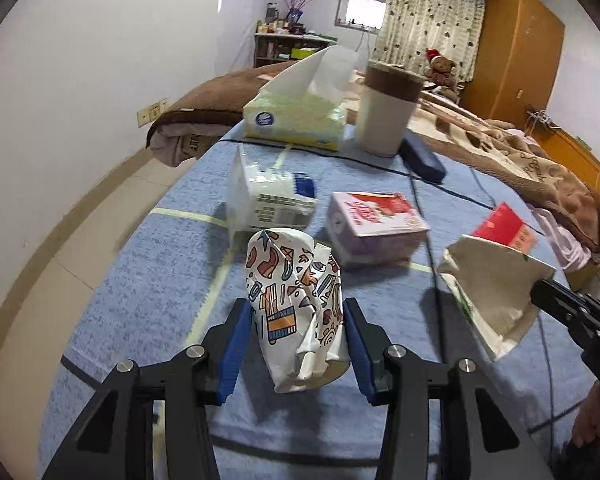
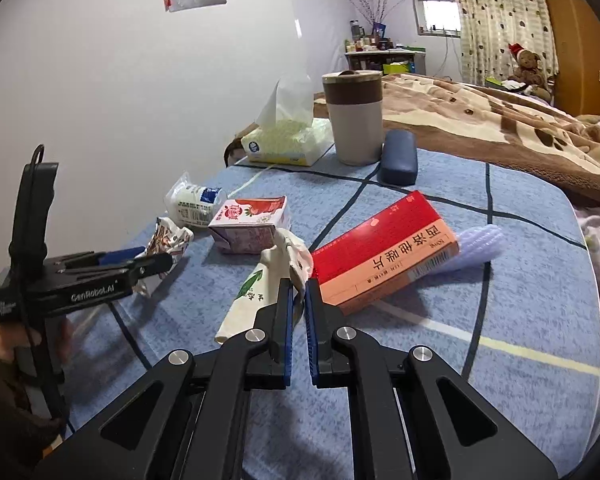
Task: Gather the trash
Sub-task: 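Lift the snack bag and paper bag and carry both over the white mesh bin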
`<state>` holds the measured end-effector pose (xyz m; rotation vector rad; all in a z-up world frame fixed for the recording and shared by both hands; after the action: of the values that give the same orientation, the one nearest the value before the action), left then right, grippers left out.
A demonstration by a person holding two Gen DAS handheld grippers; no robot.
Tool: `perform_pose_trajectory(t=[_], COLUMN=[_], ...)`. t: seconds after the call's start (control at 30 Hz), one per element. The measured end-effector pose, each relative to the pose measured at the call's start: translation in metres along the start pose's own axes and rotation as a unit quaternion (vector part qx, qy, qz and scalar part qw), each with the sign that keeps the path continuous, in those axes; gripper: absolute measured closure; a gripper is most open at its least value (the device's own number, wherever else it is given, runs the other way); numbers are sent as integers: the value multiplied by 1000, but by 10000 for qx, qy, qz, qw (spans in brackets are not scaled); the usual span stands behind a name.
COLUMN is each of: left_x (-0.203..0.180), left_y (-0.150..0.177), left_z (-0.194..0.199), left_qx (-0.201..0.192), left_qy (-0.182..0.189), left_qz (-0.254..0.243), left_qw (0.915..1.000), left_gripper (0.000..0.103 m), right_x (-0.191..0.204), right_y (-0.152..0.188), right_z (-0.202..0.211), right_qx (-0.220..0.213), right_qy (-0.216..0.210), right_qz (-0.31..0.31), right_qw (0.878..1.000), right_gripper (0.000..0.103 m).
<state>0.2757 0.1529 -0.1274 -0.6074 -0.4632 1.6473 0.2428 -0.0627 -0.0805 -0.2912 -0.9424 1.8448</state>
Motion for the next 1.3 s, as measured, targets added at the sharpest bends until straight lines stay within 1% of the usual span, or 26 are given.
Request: perform_pose_trajectory(t=[0.27,0.47,0.73,0.97,1.3], left_x=[-32,-64,-111,-161,-237], left_y=[7,10,17,26,41], left_z=[31,51,72,90,106], left_qx=[-216,-357,-500,-603,-674], left_qy=[216,439,679,944,1402], left_qz=[-212,-426,-763,-1121,-1625], left_qw=[9993,9975,9935,9874,9744], left_gripper=[56,56,56,56,56], right_x=[-7,-19,-43,-68,-111], right_y=[4,7,13,21,40], right_z=[24,50,86,121,162], right_qx=[-248,-453,-757,-1028,-1300], right_qy=[-12,121,425,701,1239], right_qz=[-162,-280,-436,-624,-1000], right_qw=[9996,9985,9953,9903,9786], right_gripper=[97,97,97,97,97])
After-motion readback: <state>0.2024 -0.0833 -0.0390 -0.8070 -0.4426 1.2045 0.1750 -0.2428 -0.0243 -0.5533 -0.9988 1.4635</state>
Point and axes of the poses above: each gripper's, at about its wrist camera, not at the fingertips, and z roughly against the way its jaws point, x to its left, y to its underside, the point moved 9 cm from there along -z, roughly the way its jaws point, and after that the axes turned 4 degrees about x, right-handed, at the moved point
